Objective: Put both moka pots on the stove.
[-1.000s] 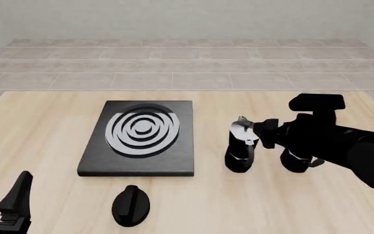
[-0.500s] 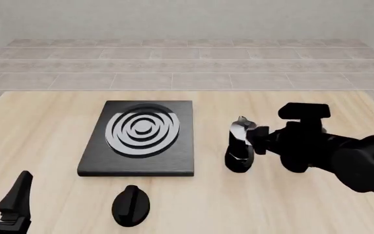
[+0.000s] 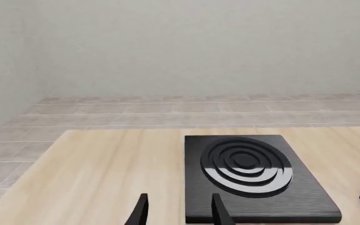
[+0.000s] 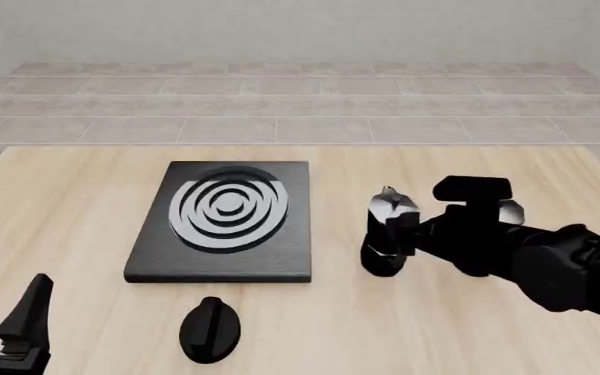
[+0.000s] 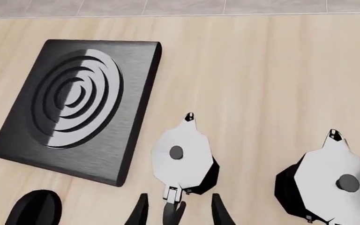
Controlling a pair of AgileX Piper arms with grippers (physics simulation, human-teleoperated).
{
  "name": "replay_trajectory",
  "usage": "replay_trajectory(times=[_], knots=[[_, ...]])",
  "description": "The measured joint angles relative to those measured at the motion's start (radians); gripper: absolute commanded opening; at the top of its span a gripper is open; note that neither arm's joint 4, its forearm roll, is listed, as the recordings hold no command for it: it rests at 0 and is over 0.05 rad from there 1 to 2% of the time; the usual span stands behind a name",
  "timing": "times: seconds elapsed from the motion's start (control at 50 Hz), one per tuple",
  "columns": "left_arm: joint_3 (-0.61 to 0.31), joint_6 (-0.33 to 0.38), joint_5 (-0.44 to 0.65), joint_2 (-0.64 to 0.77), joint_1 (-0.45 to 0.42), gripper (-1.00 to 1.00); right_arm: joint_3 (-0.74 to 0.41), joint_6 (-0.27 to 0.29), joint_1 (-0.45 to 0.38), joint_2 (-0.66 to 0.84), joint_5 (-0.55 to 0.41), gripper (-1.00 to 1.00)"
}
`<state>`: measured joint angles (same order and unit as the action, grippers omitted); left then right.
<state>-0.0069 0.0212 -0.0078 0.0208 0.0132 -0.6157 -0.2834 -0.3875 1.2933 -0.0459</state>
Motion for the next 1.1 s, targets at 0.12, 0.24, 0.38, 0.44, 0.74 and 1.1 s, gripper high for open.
replay_trajectory(times=[0.12, 0.24, 0.38, 0.44, 0.74, 1.1], knots=[[0.001, 0.002, -0.002, 0.002, 0.0, 1.0, 0.002, -0.005, -0.003, 0.019, 0.016, 1.0], [0.002, 0.003, -0.003, 0.003, 0.0, 1.0, 0.005, -0.011, -0.009, 0.037, 0.032, 1.0], [0.001, 0.005, -0.003, 0.003, 0.001, 1.0, 0.008, -0.018, -0.014, 0.055, 0.048, 1.0], [0.001, 0.005, -0.002, 0.002, 0.001, 1.0, 0.011, -0.02, -0.016, 0.061, 0.054, 1.0], [0.001, 0.004, -0.002, 0.001, 0.001, 1.0, 0.024, -0.033, -0.024, 0.09, 0.082, 1.0], [0.0, 0.003, -0.001, -0.001, 0.002, 1.0, 0.038, -0.015, -0.027, 0.09, 0.097, -1.0]])
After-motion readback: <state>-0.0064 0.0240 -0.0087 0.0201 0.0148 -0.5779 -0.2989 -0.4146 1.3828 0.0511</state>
